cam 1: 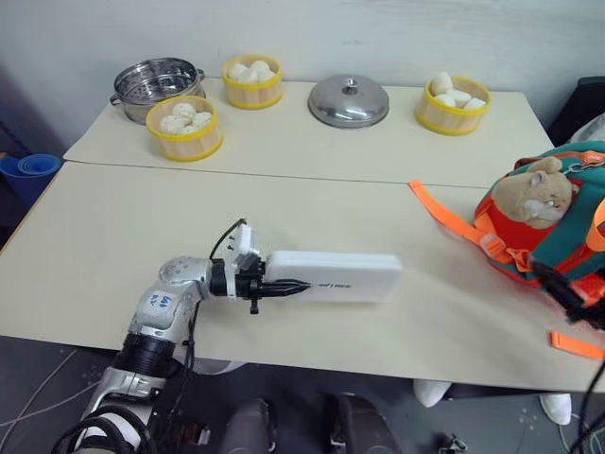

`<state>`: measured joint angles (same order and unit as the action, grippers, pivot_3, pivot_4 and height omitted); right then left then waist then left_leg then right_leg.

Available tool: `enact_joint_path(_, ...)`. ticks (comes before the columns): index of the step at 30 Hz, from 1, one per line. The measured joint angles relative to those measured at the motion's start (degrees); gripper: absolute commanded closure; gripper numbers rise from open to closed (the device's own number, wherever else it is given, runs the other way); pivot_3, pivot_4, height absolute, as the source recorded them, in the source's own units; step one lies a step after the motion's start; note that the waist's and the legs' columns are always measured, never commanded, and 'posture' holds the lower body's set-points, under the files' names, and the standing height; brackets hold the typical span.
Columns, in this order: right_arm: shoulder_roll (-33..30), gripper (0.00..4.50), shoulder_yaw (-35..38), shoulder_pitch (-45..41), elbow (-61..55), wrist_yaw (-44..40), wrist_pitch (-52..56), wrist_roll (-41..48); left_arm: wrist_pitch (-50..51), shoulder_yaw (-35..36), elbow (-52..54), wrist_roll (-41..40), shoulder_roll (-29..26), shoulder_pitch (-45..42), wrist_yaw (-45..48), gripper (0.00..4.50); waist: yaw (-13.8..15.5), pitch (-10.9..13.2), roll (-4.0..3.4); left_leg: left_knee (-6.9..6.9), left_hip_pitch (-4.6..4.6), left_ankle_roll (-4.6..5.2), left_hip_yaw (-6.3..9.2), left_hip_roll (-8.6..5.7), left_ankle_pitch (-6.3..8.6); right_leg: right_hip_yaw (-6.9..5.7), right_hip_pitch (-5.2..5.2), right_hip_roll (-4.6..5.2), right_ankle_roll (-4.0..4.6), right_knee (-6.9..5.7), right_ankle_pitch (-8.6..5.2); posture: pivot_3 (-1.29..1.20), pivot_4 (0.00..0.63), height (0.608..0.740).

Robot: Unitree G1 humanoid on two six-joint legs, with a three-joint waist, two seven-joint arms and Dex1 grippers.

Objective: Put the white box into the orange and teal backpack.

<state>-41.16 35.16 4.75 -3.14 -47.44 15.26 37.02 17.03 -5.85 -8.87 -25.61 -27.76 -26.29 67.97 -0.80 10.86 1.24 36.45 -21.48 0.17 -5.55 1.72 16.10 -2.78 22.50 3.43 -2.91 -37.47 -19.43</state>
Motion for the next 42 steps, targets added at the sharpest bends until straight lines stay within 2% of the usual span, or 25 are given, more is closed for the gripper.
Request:
enact_joint_path(1, 0.0, 0.59, -1.9, -3.1, 1.0, 0.0, -0.1, -0.4, 0.5, 0.8, 0.4, -0.1, -0.8, 0.1, 0.0, 3.27, -0.1, 0.0, 0.00, 0.05, -0.01, -0.11, -0.01, 0.01, -0.06, 0.00, -0.01, 0.00, 0.00, 0.00, 0.00, 0.00, 0.150, 0.740)
enact_joint_path(5, 0.4, 1.87, -6.0, -8.5, 4.7, -0.1, -3.3, -4.0, 3.9, 4.0, 3.4, -2.7, -2.7, 1.1, 0.0, 3.27, -0.4, 0.0, 0.02, 0.05, -0.02, -0.14, 0.05, -0.01, -0.10, -0.06, -0.05, 0.04, -0.02, 0.01, 0.01, 0.00, 0.150, 0.740)
enact_joint_path(9, 3.8, 3.24, -9.4, -11.0, 5.8, -0.2, -5.3, -5.2, 13.1, 13.5, 5.0, -12.6, -0.7, -2.2, -7.9, 3.27, -0.3, 0.1, 0.16, 0.11, -0.07, -0.14, 0.10, 0.00, -0.14, -0.08, -0.03, 0.06, -0.05, -0.04, 0.03, 0.00, 0.150, 0.740)
enact_joint_path(13, 5.8, 4.34, -13.0, -11.3, 2.5, -0.6, -5.0, -5.2, 19.1, 20.9, 7.1, -20.2, -2.9, -5.2, -10.3, 3.27, -1.2, 0.1, 0.13, 0.04, 0.06, -0.27, 0.03, 0.01, -0.17, -0.04, -0.06, 0.04, -0.05, -0.07, 0.03, 0.00, 0.150, 0.740)
enact_joint_path(17, 9.6, 4.43, -19.9, -14.8, -7.9, 1.0, 2.1, -0.1, 22.8, 27.8, 1.3, -25.2, -2.0, -9.7, -17.6, 3.27, -1.7, 0.1, 0.23, 0.04, 0.06, -0.39, 0.08, 0.05, -0.28, -0.06, 0.06, 0.01, -0.05, -0.30, 0.03, 0.00, 0.150, 0.740)
enact_joint_path(20, 9.9, 4.43, -23.3, -16.9, -17.5, 3.1, 9.2, 6.1, 24.2, 30.6, -0.7, -26.9, -3.3, -11.3, -18.5, 3.27, -1.5, 0.1, 0.24, -0.08, 0.05, -0.49, 0.13, 0.05, -0.27, -0.10, 0.08, 0.01, -0.01, -0.24, 0.01, 0.00, 0.150, 0.740)
enact_joint_path(24, 9.4, 4.43, -28.0, -14.6, -27.8, 3.8, 17.8, 15.5, 26.1, 29.7, -1.2, -26.9, -5.4, -11.2, -16.5, 3.27, -0.8, 0.1, 0.26, -0.10, -0.05, -0.44, 0.14, 0.04, -0.21, -0.12, 0.07, 0.03, 0.00, -0.07, 0.00, 0.00, 0.150, 0.740)
enact_joint_path(26, 7.2, 4.43, -28.5, -12.4, -32.1, 4.6, 22.2, 21.8, 27.3, 29.3, -1.3, -26.9, -6.9, -11.0, -15.0, 3.27, -0.7, 0.2, 0.27, -0.07, -0.15, -0.31, 0.14, -0.01, -0.14, -0.12, 0.08, 0.09, -0.01, -0.02, 0.01, 0.00, 0.150, 0.740)
enact_joint_path(29, 0.4, 4.43, -25.3, -7.5, -36.5, 4.5, 27.1, 31.3, 29.4, 29.4, -1.0, -27.2, -9.1, -10.3, -13.1, 3.27, -0.6, 0.2, 0.34, -0.02, -0.17, -0.15, 0.15, -0.05, -0.04, -0.12, -0.01, 0.16, -0.03, 0.23, 0.02, 0.00, 0.150, 0.740)
enact_joint_path(32, -6.7, 4.43, -19.0, -0.7, -37.0, 2.5, 30.5, 35.5, 31.4, 29.2, -0.4, -27.9, -10.5, -8.5, -11.4, 3.27, -0.5, 0.2, 0.45, -0.04, -0.19, -0.10, 0.17, -0.04, -0.01, -0.15, -0.05, 0.16, -0.04, 0.36, 0.02, 0.00, 0.150, 0.740)
enact_joint_path(35, -13.9, 4.43, -9.4, 5.1, -33.1, -1.5, 33.9, 36.6, 30.0, 26.8, 3.1, -26.2, -12.1, -6.5, -8.7, 3.27, -0.4, 0.2, 0.50, -0.03, -0.20, -0.05, 0.17, -0.05, -0.02, -0.15, -0.10, 0.15, -0.09, 0.44, 0.05, 0.00, 0.150, 0.740)
enact_joint_path(37, -16.6, 4.43, -4.6, 5.6, -30.3, -3.9, 34.7, 36.3, 28.6, 24.8, 5.3, -25.2, -12.3, -6.7, -7.2, 3.27, -0.1, 0.2, 0.52, -0.03, -0.19, 0.18, 0.17, -0.05, 0.05, -0.15, -0.10, 0.15, -0.11, 0.42, 0.08, 0.00, 0.150, 0.740)
enact_joint_path(39, -17.9, 4.43, -2.9, 5.5, -28.4, -5.9, 34.6, 34.7, 28.0, 22.8, 7.3, -25.0, -12.5, -7.8, -5.4, 3.27, 0.0, 0.2, 0.52, -0.04, -0.17, 0.20, 0.20, -0.03, 0.03, -0.16, -0.10, 0.12, -0.07, 0.40, 0.11, 0.00, 0.150, 0.740)
enact_joint_path(42, -17.5, 4.43, -4.6, 3.9, -26.6, -6.7, 33.3, 30.6, 26.5, 18.7, 9.2, -23.5, -13.0, -10.0, -1.9, 3.27, 0.0, 0.2, 0.51, -0.06, -0.16, 0.11, 0.18, -0.03, -0.02, -0.14, -0.07, 0.08, -0.07, 0.34, 0.11, 0.00, 0.150, 0.740)
